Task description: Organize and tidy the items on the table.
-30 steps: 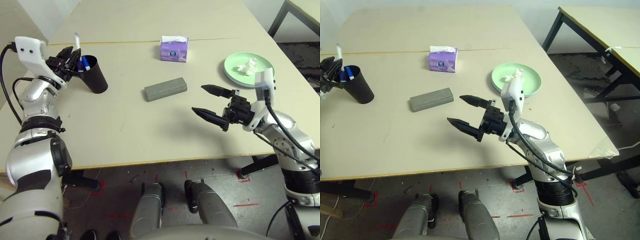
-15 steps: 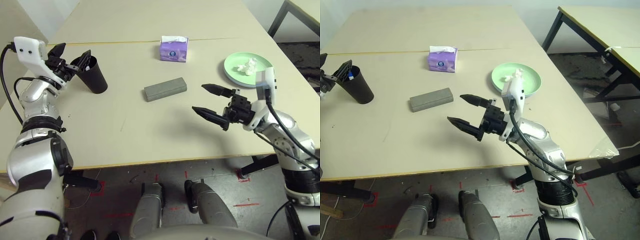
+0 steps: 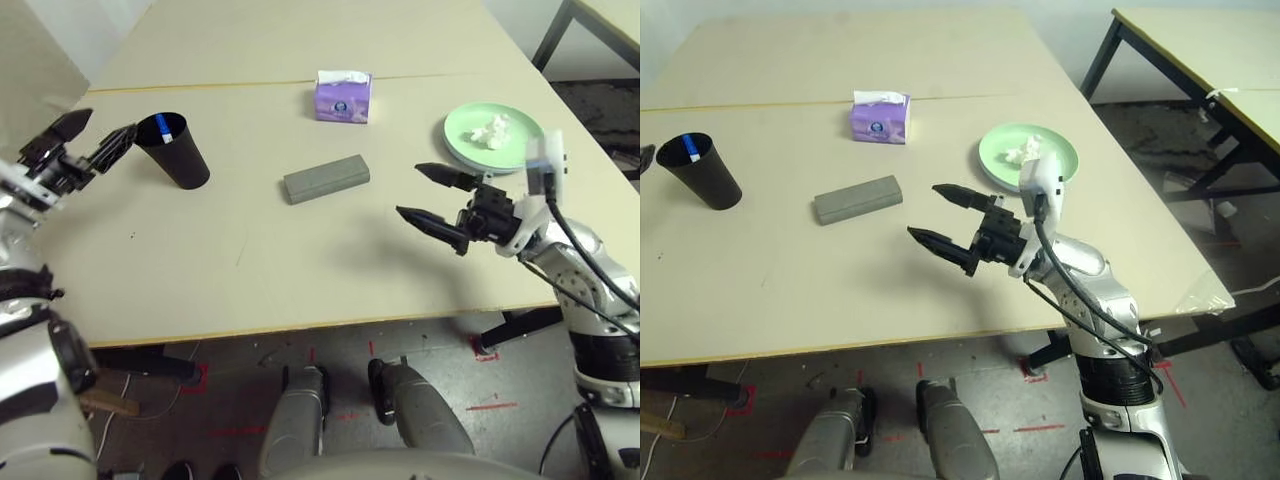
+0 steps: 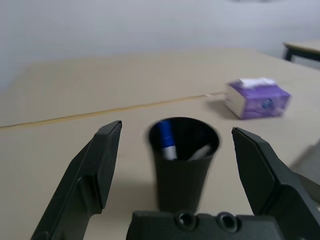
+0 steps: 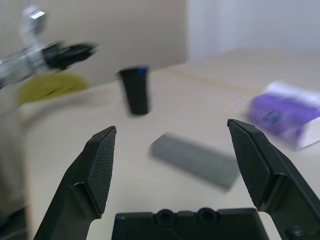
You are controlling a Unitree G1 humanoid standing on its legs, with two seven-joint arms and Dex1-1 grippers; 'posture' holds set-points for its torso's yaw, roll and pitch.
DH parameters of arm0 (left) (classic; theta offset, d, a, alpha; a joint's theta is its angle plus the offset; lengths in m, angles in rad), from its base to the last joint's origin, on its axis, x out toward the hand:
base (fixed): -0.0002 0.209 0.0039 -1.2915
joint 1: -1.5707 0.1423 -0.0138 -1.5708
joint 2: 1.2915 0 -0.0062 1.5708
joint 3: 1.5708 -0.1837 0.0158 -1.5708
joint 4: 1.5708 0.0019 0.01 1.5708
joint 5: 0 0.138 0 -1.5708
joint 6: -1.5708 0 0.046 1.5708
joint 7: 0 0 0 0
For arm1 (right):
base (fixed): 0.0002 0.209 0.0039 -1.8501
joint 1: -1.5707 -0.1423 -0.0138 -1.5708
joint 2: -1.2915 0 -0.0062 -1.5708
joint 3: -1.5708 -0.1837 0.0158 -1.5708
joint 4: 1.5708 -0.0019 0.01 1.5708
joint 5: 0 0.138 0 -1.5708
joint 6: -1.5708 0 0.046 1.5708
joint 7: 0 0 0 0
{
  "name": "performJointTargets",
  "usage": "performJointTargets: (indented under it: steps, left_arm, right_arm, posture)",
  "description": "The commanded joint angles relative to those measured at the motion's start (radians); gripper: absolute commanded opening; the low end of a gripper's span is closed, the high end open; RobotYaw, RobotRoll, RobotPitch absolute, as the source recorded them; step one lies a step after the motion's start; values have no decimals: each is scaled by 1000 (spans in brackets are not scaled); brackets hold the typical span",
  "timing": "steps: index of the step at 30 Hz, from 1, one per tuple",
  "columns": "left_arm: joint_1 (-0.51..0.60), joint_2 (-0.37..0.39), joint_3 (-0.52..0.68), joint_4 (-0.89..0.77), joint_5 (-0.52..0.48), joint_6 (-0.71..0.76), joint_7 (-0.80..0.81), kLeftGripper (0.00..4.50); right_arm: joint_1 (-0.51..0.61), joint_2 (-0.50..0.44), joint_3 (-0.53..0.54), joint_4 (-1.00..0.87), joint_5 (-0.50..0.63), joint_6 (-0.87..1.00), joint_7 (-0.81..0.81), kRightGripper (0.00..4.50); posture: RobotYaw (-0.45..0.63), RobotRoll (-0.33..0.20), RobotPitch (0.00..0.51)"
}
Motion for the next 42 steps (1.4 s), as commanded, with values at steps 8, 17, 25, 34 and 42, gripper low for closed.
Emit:
performJointTargets:
  steps: [8, 17, 25, 34, 42]
  left_arm:
    - [163, -60, 120, -71, -20, -82, 210, 4475]
    - [182, -192, 46, -87, -2, -133, 246, 4475]
    - [249, -275, -4, -169, 15, -137, 286, 4475]
    - [338, -282, 9, -288, -3, -99, 335, 4475]
    - [344, -243, 14, -331, -8, -59, 348, 4475]
  right_arm:
    - [142, -71, -182, 131, -202, -125, -275, 4500]
    - [231, 17, -210, 181, -279, -275, -410, 4500]
    - [287, 47, -224, 214, -316, -344, -491, 4500]
    - [240, 38, -246, 397, -318, -419, -503, 4500]
    - [168, 52, -216, 423, -317, -433, -492, 4500]
  posture:
    - [-50, 0, 207]
    - [-62, 0, 207]
    - [-76, 0, 206]
    - [-45, 0, 209]
    - [8, 0, 249]
